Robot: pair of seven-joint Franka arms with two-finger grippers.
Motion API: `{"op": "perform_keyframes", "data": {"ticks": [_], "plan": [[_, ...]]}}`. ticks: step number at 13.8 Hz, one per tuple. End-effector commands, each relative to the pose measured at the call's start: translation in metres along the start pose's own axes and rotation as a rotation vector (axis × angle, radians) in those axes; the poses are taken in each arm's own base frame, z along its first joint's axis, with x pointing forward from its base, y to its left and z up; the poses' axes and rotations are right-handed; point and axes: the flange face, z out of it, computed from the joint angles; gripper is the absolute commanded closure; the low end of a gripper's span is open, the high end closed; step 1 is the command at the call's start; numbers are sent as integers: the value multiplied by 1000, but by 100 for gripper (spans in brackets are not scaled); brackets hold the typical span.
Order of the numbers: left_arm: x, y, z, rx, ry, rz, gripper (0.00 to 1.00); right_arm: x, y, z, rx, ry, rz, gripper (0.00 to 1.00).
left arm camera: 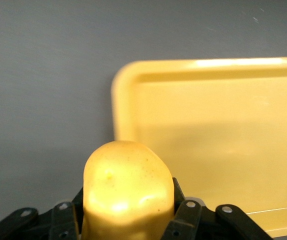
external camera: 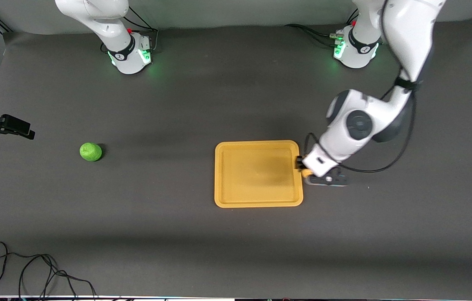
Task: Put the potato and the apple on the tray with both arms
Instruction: 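Carry the potato with the left gripper over the tray and lower it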
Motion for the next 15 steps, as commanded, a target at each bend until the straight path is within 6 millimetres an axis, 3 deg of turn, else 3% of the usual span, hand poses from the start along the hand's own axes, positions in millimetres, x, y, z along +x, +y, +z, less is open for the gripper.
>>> {"op": "perform_keyframes", "data": {"ticks": [1,5,7,9,10,12,13,15], "plan": [[2,42,43,-13,-31,-23,57,-34,25,-8,9,10,3,0],[1,46,85,-13,-47,-23,54,-76,66,4,21,63,-37,0],[1,43,88,-3,-46,-17,51,-92,67,15,24,66,-44,0],[2,40,90,3,-49,-15,50,-95,65,37,22,72,-47,0],[3,37,91,11,-46,-12,43,-93,65,52,22,75,-47,0],[4,34,91,32,-39,4,9,-90,63,92,20,82,-49,0],[5,34,91,36,-39,7,1,-90,62,114,19,84,-50,0],[6,33,89,39,-38,4,1,-85,59,155,14,100,-55,0]]}}
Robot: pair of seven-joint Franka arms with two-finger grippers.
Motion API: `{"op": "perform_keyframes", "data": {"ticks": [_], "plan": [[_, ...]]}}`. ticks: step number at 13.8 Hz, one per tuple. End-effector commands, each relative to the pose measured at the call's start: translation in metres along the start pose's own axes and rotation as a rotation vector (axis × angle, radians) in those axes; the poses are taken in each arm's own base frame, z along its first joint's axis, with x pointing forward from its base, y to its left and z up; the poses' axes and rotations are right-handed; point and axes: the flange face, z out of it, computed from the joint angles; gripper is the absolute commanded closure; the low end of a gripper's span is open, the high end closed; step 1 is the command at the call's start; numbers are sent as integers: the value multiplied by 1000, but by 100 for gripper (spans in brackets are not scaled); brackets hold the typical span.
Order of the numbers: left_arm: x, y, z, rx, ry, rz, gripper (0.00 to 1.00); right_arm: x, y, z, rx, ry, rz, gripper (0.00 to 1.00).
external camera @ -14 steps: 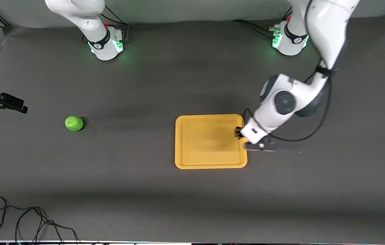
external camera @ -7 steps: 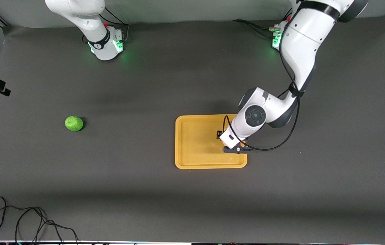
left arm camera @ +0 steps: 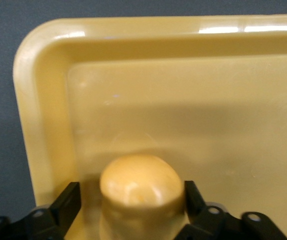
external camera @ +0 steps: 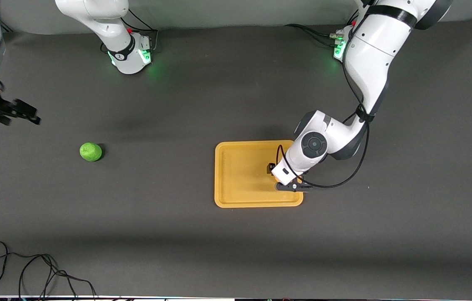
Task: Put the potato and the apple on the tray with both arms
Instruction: 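Release the potato on the tray while the right gripper reaches the apple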
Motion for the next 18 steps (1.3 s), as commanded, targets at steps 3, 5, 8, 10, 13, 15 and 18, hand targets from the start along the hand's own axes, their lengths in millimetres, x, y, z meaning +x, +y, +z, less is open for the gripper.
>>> {"op": "perform_keyframes", "data": {"ticks": [3,5,8,10,13,15,18], "plan": [[10,2,-31,15,28,-24,0,11,1,108,-17,12,-43,0],[18,3,-74,34,20,-45,0,14,1,149,-11,-10,-36,0],[32,-12,-156,43,31,-88,0,0,-2,187,-23,30,-36,0],[40,-37,-210,32,93,-110,0,-7,-3,225,-34,36,-41,0],[51,-118,-271,60,114,-116,0,-19,-1,278,-45,25,-39,0],[45,-185,-305,97,73,-89,0,-22,1,292,-47,10,-37,0],[13,-256,-330,133,42,-18,0,-27,4,303,-45,-15,-33,1]]}}
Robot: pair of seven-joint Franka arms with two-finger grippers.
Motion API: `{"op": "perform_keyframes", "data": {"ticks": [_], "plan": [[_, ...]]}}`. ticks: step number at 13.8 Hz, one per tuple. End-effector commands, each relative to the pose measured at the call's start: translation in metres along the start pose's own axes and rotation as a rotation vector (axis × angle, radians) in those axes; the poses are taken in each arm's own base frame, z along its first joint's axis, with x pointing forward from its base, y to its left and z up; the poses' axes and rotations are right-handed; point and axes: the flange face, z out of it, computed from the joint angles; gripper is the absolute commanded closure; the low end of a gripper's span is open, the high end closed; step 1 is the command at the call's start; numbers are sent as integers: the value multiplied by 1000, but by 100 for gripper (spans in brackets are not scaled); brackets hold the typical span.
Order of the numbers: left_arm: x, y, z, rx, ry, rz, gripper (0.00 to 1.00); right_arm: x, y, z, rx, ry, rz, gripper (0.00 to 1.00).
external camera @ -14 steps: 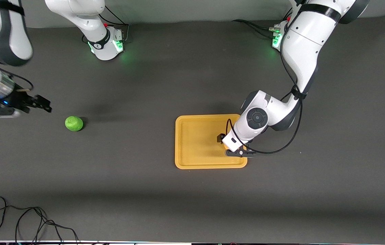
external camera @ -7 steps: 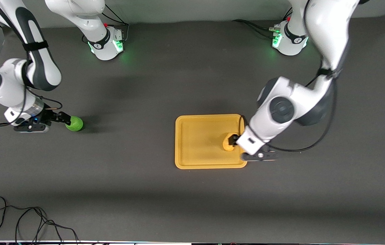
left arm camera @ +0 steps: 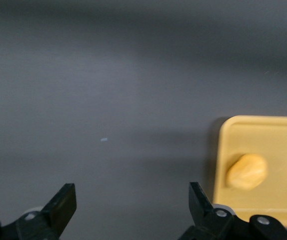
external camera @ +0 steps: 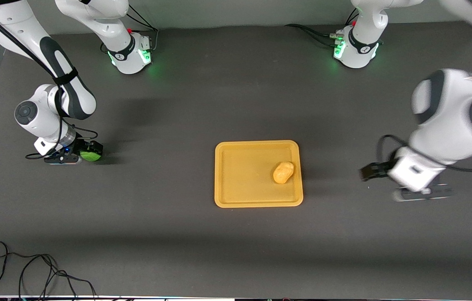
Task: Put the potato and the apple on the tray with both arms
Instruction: 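Release the potato on the tray while the right gripper reaches the apple, then grasp the green apple with the right gripper while the left gripper withdraws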
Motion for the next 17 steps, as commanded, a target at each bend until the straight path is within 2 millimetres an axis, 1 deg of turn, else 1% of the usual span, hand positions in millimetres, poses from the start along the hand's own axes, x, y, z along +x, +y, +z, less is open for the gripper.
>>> {"op": "perform_keyframes", "data": {"ticks": [1,2,3,4,6,8,9,10,11,12,13,15,16,17], "plan": [[-38,-36,-17,37,-1,38,0,0,5,1,5,0,-12,20],[-42,-38,-22,41,-5,21,0,0,5,-2,6,0,-12,39],[-45,-43,-27,44,-3,3,0,2,5,-11,9,-4,-12,47],[-45,-58,-30,45,-4,-23,0,5,5,-24,14,-7,-9,48],[-44,-63,-33,53,0,-40,0,24,3,-62,19,6,-11,48],[-42,-66,-48,52,20,-67,0,54,2,-114,27,-3,-21,48],[-42,-65,-52,52,17,-76,0,77,-11,-145,29,-12,-43,48],[-43,-64,-55,54,17,-91,0,101,-30,-179,29,-25,-44,48],[-43,-64,-58,54,23,-108,0,119,-51,-206,27,-39,-35,48],[-44,-64,-59,55,24,-125,0,139,-86,-228,21,-36,-44,48],[-45,-63,-57,55,21,-142,0,152,-125,-241,16,-32,-54,48],[-45,-62,-56,57,15,-142,0,173,-210,-253,6,-5,-29,48],[-47,-68,-56,66,-1,-135,0,180,-259,-254,3,12,-21,48],[-47,-65,-55,74,-2,-123,0,184,-309,-253,3,31,-11,49]]}}
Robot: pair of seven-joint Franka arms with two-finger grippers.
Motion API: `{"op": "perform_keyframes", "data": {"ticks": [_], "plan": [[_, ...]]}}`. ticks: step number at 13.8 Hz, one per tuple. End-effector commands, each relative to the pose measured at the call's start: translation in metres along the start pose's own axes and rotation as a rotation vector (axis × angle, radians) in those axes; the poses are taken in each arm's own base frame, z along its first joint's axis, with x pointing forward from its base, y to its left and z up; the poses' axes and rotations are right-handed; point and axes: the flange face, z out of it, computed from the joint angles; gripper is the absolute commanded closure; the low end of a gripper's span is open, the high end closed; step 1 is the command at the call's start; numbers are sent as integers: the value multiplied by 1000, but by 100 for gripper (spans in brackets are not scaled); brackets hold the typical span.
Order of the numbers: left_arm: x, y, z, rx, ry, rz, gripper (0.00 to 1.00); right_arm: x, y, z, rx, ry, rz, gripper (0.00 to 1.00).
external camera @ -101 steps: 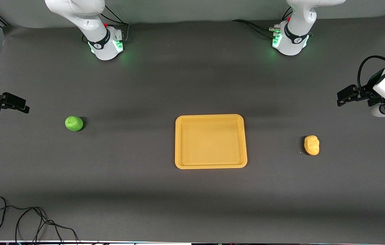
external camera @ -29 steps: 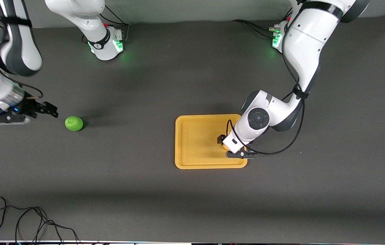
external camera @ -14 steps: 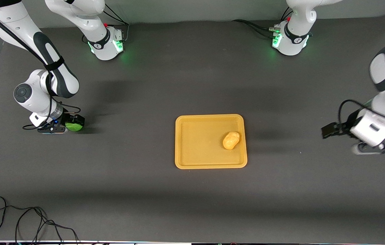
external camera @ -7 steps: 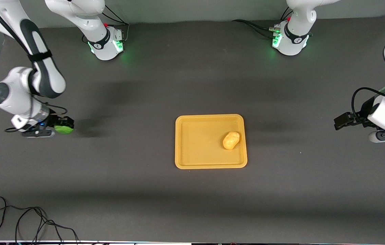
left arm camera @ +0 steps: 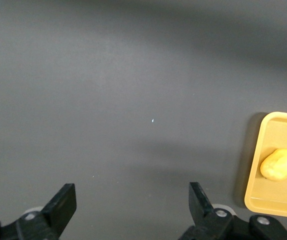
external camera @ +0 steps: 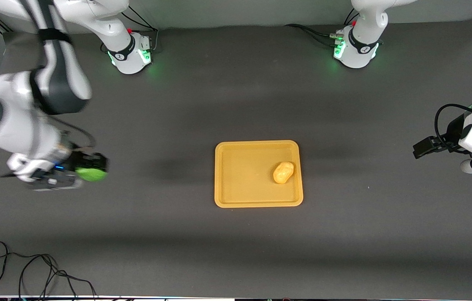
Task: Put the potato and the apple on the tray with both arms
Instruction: 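Carry the apple with the right gripper onto the tray beside the potato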
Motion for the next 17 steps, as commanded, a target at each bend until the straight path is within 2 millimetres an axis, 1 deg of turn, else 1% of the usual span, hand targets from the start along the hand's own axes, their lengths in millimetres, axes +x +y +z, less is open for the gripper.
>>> {"op": "perform_keyframes", "data": {"ticks": [1,2,3,4,5,6,7,8,10,11,12,13,15,16,17], "plan": [[-7,-1,-6,37,-10,2,0,30,-128,20,-12,21,39,50],[-9,3,-8,32,-10,5,0,33,-170,33,-10,30,42,51],[-8,5,-9,22,-5,2,0,31,-216,45,-14,24,46,52],[-9,5,-9,13,-7,2,0,32,-255,52,1,44,66,52],[-8,6,-8,12,-9,4,0,28,-291,65,18,56,95,53],[-9,9,-8,11,-9,10,0,22,-318,76,41,63,112,54],[-9,11,-8,11,-9,13,0,14,-339,86,72,59,133,54],[-9,13,-7,11,-11,18,0,2,-361,89,98,63,150,54],[-9,8,-8,11,-13,61,0,-20,-393,108,105,60,126,54],[-10,13,-9,7,-10,77,0,-29,-406,125,105,59,109,54],[-11,16,-11,-1,-8,80,0,-31,-412,145,108,60,112,53],[-12,20,-10,-7,-11,87,0,-38,-421,167,108,58,109,53],[-12,25,-8,-11,-13,100,0,-41,-426,201,114,67,105,53],[-13,33,-9,-21,-9,112,0,-40,-424,214,109,72,105,53],[-14,38,-8,-29,-9,116,0,-39,-424,219,110,77,104,53]]}}
